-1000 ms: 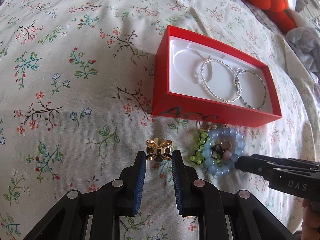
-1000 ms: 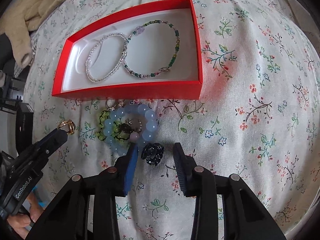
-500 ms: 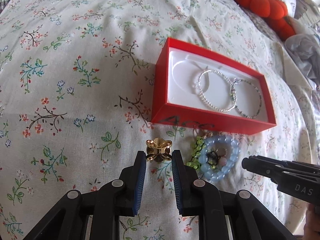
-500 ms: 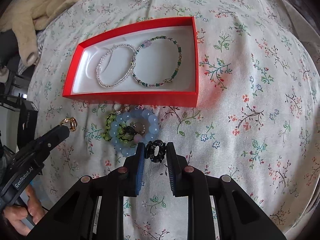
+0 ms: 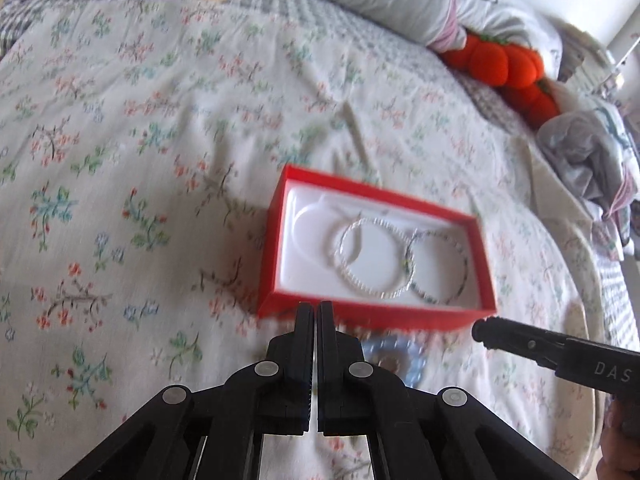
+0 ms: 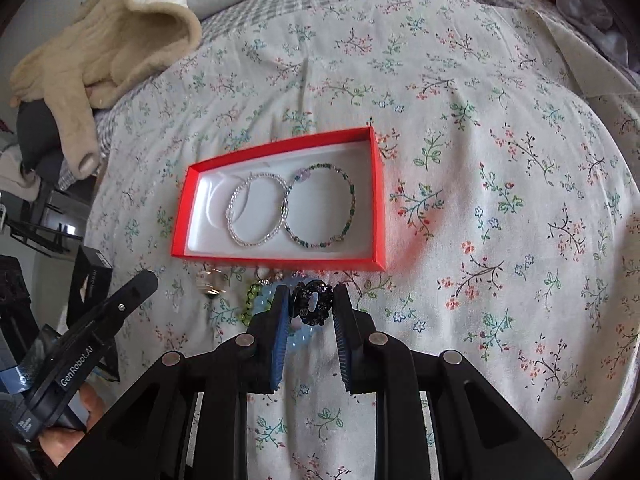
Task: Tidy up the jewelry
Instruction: 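Lift the gold ring with the left gripper while the right gripper grasps the black flower charm, then lower the ring and black charm into the red box and open both grippers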
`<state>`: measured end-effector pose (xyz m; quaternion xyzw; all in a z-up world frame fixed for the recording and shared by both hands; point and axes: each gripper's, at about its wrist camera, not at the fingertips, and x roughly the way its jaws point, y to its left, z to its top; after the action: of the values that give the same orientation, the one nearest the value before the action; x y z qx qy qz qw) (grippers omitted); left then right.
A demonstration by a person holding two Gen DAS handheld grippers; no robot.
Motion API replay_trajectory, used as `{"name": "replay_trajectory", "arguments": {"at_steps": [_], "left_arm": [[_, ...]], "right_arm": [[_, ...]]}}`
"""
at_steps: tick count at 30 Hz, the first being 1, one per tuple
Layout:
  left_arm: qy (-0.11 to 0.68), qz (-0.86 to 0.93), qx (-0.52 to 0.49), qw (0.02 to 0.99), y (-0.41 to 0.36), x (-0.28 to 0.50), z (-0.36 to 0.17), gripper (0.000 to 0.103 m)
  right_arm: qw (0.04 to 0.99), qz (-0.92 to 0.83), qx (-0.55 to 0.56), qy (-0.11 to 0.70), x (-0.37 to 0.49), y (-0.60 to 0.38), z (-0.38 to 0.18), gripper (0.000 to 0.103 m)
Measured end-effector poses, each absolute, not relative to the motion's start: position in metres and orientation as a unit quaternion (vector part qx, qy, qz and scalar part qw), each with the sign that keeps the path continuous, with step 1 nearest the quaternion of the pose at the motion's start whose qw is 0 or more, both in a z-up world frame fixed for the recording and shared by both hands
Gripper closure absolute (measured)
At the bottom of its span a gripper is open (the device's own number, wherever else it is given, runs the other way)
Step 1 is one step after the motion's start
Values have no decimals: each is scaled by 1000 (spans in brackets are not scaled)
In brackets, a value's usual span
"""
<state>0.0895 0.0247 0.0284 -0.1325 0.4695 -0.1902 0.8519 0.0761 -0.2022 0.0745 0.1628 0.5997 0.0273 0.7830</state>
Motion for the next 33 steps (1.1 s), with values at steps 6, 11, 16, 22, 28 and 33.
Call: {"name": "replay_trajectory", "arguments": {"at_steps": [6,11,16,22,28,33], "left_arm": [[510,-185,-134,829,21,100,21,103],[559,-176,-103,804,12,98,-3,71],[587,-162,-81,789,3,101,-26,70],[597,-145,-83,785,-4,103,-44,71],[586,-139,-93,792,1,101,-39,81],[560,-165,-102,805,7,87,-11,81]], "right_arm": [[783,27,174,597,84,-205,74,80],[779,30,174,601,83,-207,73,80],[773,29,178,608,82,-209,69,80],[771,31,177,611,78,-207,67,80],[770,29,175,613,78,-208,67,80],[774,28,177,608,78,-212,71,80]]}}
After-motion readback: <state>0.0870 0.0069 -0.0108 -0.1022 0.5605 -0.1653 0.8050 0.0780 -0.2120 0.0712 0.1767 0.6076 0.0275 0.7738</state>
